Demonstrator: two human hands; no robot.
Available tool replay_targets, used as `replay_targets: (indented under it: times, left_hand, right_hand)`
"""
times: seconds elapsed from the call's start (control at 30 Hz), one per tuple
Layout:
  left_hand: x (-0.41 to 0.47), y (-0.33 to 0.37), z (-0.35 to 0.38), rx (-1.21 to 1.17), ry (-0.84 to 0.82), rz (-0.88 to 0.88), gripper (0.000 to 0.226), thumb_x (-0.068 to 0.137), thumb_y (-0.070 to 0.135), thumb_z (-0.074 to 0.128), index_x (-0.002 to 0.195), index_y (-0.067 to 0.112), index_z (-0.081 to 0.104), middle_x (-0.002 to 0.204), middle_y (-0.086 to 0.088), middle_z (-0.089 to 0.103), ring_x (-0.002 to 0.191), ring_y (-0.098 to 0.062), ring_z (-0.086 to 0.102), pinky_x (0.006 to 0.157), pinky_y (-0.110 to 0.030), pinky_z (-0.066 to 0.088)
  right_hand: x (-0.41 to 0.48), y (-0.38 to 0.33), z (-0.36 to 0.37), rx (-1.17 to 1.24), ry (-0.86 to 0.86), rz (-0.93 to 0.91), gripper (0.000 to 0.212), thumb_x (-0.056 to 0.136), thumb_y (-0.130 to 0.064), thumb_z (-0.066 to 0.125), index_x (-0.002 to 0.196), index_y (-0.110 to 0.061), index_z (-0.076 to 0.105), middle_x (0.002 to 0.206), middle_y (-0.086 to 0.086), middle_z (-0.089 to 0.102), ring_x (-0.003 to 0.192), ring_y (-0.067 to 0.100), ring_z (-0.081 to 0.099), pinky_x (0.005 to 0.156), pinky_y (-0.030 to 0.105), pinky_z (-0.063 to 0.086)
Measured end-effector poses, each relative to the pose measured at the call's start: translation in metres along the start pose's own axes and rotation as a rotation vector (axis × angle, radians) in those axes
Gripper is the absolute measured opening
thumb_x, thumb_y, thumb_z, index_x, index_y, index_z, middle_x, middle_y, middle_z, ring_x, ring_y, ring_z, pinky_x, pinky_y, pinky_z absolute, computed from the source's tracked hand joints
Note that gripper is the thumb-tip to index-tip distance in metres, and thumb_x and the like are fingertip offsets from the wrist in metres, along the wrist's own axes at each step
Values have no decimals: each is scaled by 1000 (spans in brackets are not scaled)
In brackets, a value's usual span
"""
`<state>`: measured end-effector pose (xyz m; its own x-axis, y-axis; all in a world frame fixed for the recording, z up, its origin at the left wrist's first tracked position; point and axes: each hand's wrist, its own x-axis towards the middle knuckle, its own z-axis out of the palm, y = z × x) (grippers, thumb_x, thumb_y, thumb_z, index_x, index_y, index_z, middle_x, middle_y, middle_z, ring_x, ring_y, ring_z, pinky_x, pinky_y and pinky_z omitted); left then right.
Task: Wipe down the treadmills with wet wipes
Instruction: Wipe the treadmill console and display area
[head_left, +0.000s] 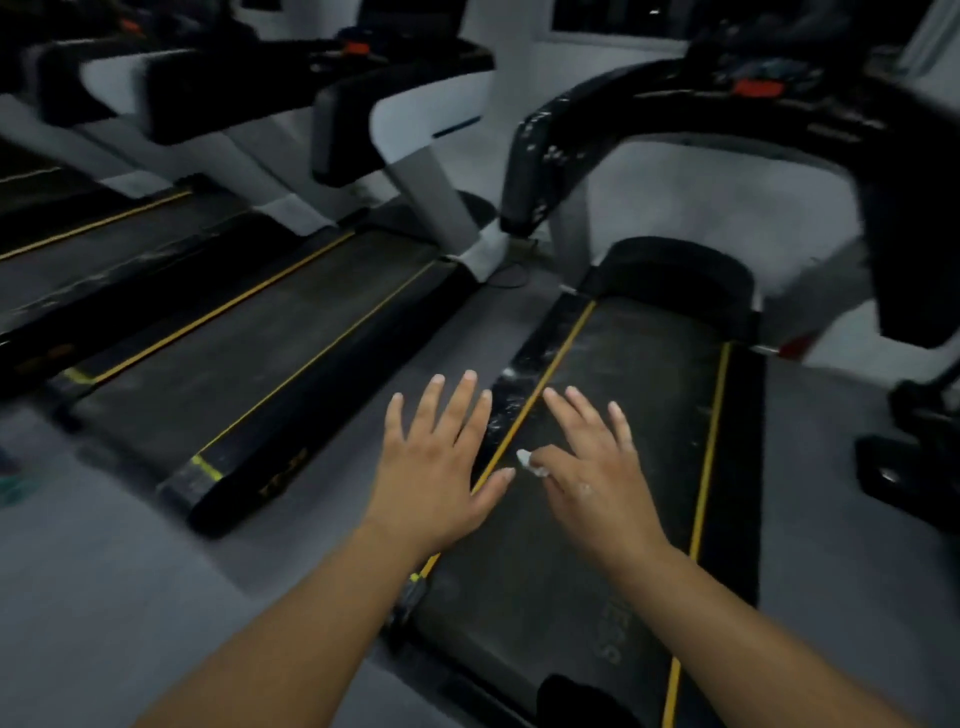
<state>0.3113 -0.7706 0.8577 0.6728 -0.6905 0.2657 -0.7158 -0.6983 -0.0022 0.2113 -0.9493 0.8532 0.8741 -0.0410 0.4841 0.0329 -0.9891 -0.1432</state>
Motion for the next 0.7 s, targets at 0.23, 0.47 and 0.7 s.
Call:
replay_targets:
  times: [0.23,0.47,0.7]
  left_hand:
    - [102,28,27,-62,4,205,82,95,70,28,158,17,31,168,-5,20,153,-32,21,118,-66,22]
    - [246,76,88,-37,21,396,84,95,71,22,160,18,26,170,-4,13,155,-30,13,119,-64,14]
    - [481,157,31,-62,-19,511,84,95,70,19,162,19,17,171,-3,3,157,-28,5,122,-61,9]
  right_hand:
    - [14,77,-2,-116,27,186,9,92,-18,65,83,-22,64,159,13,37,153,28,22,123,56,14]
    - [55,206,36,-221,131,302,7,90,-17,69,84,-19,66,156,15,41,150,30,27,123,53,10]
    - [187,372,-45,-208,144,435,6,88,-14,73,86,-17,68,154,16,43,148,33,31,121,57,14]
